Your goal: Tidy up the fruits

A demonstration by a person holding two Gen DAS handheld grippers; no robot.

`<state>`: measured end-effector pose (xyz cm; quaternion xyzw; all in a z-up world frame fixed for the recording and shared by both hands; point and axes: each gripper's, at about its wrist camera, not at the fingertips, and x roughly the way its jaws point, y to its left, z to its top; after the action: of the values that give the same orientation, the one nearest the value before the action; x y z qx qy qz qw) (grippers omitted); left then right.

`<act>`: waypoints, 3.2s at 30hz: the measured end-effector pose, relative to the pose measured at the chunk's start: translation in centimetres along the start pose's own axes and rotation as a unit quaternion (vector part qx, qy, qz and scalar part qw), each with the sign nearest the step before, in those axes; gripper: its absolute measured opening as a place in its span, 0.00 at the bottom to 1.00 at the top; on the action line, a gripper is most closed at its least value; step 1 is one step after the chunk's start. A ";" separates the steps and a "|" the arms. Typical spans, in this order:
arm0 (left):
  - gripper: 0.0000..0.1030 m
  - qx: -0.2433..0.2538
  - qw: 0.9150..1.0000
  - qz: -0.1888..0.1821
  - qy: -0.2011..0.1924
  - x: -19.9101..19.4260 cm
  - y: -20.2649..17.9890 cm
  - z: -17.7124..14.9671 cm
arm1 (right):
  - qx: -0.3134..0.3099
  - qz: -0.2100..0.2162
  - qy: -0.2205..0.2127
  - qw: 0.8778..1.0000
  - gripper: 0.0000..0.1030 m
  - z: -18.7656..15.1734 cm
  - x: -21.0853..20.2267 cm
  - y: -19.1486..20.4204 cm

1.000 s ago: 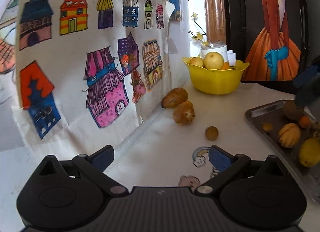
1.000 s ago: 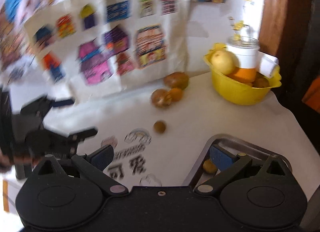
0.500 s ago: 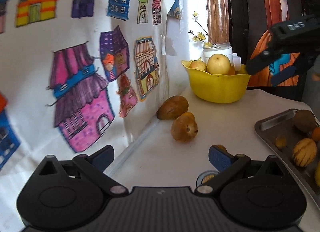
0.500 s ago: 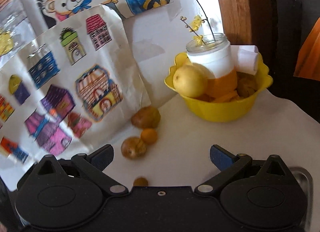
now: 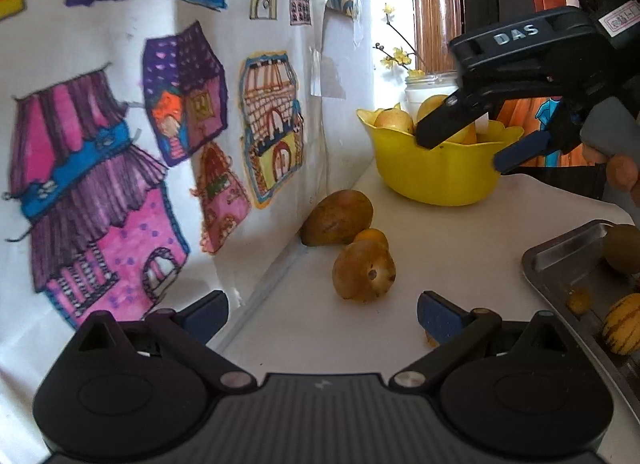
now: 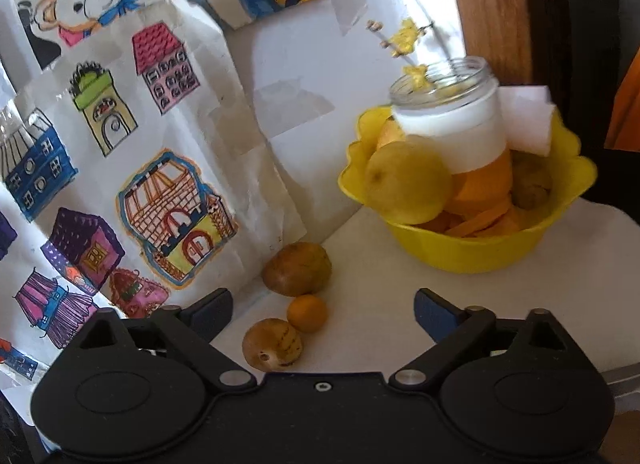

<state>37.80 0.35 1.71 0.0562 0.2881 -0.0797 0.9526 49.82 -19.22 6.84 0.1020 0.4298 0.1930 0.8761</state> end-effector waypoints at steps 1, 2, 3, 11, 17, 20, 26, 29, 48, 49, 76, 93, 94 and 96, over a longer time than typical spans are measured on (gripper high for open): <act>1.00 0.002 1.000 -0.001 0.001 0.3 -0.1 0.0 | -0.001 0.003 0.004 1.000 0.91 0.0 0.4 0.1; 1.00 0.006 1.000 -0.001 0.001 0.5 -0.2 0.1 | -0.003 0.004 0.006 1.000 0.90 -0.1 0.6 0.3; 1.00 0.011 1.000 0.001 0.002 0.7 -0.4 0.1 | -0.003 0.004 0.007 1.000 0.89 -0.1 0.9 0.4; 1.00 -0.001 1.000 -0.010 0.013 2.5 -0.6 0.1 | 0.008 0.007 0.029 1.000 0.89 0.1 2.4 0.5; 1.00 -0.014 1.000 -0.017 0.022 4.0 -0.4 0.3 | 0.032 0.004 0.037 0.999 0.88 0.2 3.6 -0.2; 1.00 -0.020 0.999 -0.022 0.024 4.5 -0.5 0.2 | 0.032 0.004 0.040 0.999 0.87 0.2 4.0 -0.5; 0.99 -0.025 0.999 -0.033 0.026 5.6 -0.6 0.4 | 0.034 0.009 0.048 0.998 0.82 0.1 4.9 -0.3; 0.99 -0.036 0.998 -0.047 0.027 5.9 -0.6 0.3 | 0.035 0.008 0.048 0.998 0.81 0.1 5.0 -0.2; 0.84 -0.053 0.998 -0.041 0.013 7.2 -1.1 0.6 | 0.079 0.021 0.060 0.995 0.54 0.8 7.0 -0.2; 0.83 -0.055 0.997 -0.043 0.012 7.3 -1.1 0.7 | 0.079 0.023 0.066 0.994 0.52 0.8 7.3 -0.2; 0.51 -0.072 0.995 -0.063 0.018 9.4 -1.5 0.9 | 0.084 0.026 0.099 0.991 0.36 -0.2 10.8 0.1; 0.48 -0.106 0.990 -0.092 0.019 7.4 0.2 0.1 | 0.085 0.037 0.082 0.992 0.35 -1.7 10.2 -0.1; 0.48 -0.106 0.990 -0.093 0.017 6.8 0.1 0.1 | 0.085 0.039 0.080 0.992 0.35 -1.8 9.8 -0.1; 0.48 -0.103 0.990 -0.096 0.014 5.8 -0.1 0.0 | 0.080 0.041 0.074 0.993 0.35 -1.7 9.1 -0.1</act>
<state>42.53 -0.40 -1.55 -0.0694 0.3124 -0.1397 0.9371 53.51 -15.39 -0.72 0.1744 0.5034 0.2006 0.8221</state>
